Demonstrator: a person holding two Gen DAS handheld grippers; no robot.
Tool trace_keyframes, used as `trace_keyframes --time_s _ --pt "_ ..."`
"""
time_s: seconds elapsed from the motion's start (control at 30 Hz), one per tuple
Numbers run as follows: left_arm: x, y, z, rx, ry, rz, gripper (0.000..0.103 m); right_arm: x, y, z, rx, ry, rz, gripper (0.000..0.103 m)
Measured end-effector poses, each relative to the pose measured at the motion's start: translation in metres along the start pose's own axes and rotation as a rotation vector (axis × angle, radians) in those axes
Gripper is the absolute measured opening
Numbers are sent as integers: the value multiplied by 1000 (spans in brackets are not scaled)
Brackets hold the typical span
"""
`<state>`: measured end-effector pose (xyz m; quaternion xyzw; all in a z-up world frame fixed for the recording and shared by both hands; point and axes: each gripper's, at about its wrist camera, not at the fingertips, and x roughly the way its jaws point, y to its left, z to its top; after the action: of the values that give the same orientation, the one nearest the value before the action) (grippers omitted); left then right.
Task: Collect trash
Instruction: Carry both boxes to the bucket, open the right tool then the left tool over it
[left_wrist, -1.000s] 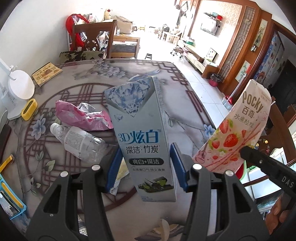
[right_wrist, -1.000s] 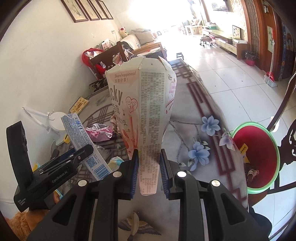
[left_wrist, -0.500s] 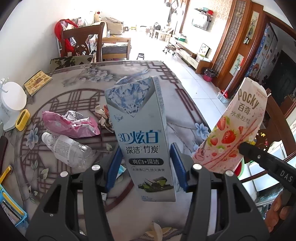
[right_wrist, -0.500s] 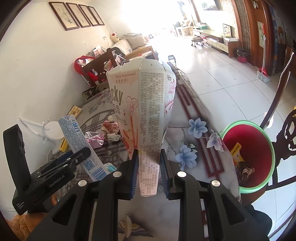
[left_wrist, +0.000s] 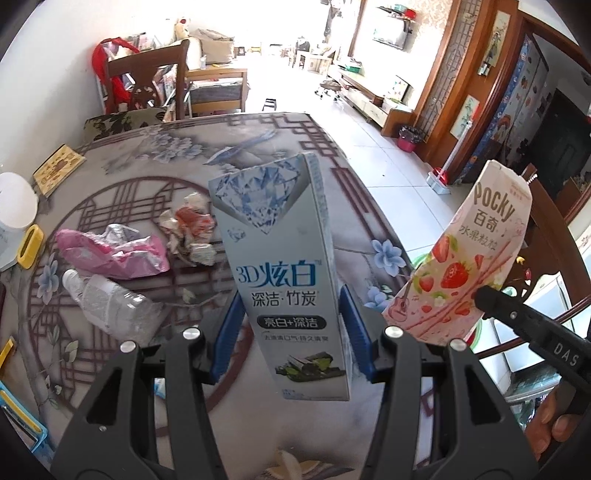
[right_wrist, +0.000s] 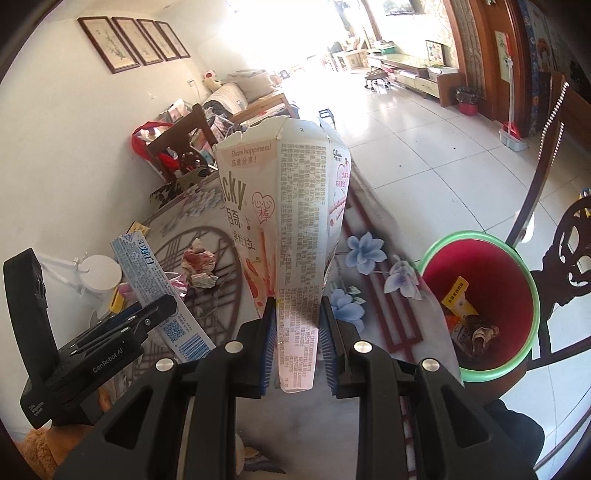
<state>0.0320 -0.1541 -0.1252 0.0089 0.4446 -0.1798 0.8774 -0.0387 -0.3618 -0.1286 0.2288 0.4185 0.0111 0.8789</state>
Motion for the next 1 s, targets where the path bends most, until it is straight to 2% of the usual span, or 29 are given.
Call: trace_keyframes --time_s 0.4,0.7,1.0 --pt "23 -40 7 70 36 -28 51 -8 -53 -4 87 -7 -61 23" --pt "25 -72 6 131 35 -61 51 -21 -118 -7 173 -21 -205 23" --pt "44 -88 2 142 90 -67 51 -21 -182 -12 252 11 -320 23"
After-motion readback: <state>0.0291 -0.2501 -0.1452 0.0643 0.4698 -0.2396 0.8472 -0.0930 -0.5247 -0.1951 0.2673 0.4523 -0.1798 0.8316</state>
